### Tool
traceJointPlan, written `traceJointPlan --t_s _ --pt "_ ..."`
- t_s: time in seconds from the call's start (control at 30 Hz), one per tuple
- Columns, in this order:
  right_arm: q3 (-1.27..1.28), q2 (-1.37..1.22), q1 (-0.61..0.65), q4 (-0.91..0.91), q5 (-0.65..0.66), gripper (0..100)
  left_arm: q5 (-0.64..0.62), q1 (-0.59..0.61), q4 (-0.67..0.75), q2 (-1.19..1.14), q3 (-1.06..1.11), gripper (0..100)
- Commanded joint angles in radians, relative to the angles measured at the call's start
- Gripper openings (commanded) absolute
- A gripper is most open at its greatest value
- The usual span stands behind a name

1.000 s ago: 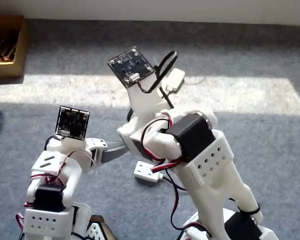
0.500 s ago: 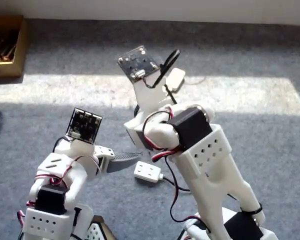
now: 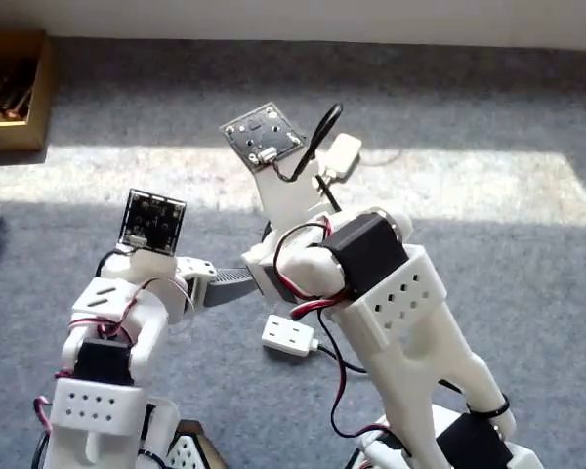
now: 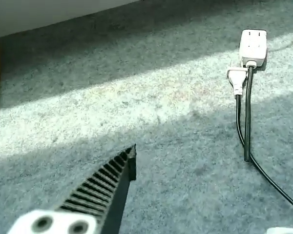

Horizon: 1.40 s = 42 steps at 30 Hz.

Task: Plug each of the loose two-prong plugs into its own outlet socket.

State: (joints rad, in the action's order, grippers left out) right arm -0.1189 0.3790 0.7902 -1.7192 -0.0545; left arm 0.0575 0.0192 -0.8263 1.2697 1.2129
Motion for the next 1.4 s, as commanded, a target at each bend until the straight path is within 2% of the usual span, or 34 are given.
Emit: traceJointPlan --t_s 0.0,0.1,0.23,0.33,0.47,0.57,0.63,0.8,0.9,1.13,1.37 --pt "-0.001 0.038 0.008 -0.044 0.023 0.5 0.0 0.048 0.077 -0.13 -0.064 53" --pt "-0.001 0.036 0.007 -0.044 0.026 0.5 0.002 0.054 0.086 -0.193 -0.084 53" --pt "-0.002 0.027 -0.025 -0.041 0.026 0.5 0.006 0.067 0.083 -0.159 -0.059 53" --pt "0.007 0.027 -0.097 -0.044 0.026 0.5 0.005 0.148 0.089 -0.094 -0.019 53" --pt "0.249 0.027 -0.194 -0.025 0.02 0.5 -0.055 0.303 0.084 0.007 0.03 53" --pt "0.455 0.041 -0.199 0.127 0.015 0.5 -0.144 0.361 0.086 0.081 0.087 53" --pt "0.461 0.053 -0.189 0.173 -0.052 0.5 -0.17 0.361 0.086 0.114 0.128 53" --pt "0.467 0.081 -0.044 0.191 -0.324 0.9 -0.176 0.367 0.091 0.159 0.177 53" --pt "0.467 0.085 -0.008 0.185 -0.446 0.6 -0.178 0.367 0.091 0.159 0.174 53" --pt "0.522 0.074 -0.002 0.196 -0.629 0.5 -0.222 0.444 0.091 0.159 0.17 53" --pt "0.61 0.085 0.016 0.268 -0.641 0.5 -0.222 0.443 0.091 0.16 0.17 53"
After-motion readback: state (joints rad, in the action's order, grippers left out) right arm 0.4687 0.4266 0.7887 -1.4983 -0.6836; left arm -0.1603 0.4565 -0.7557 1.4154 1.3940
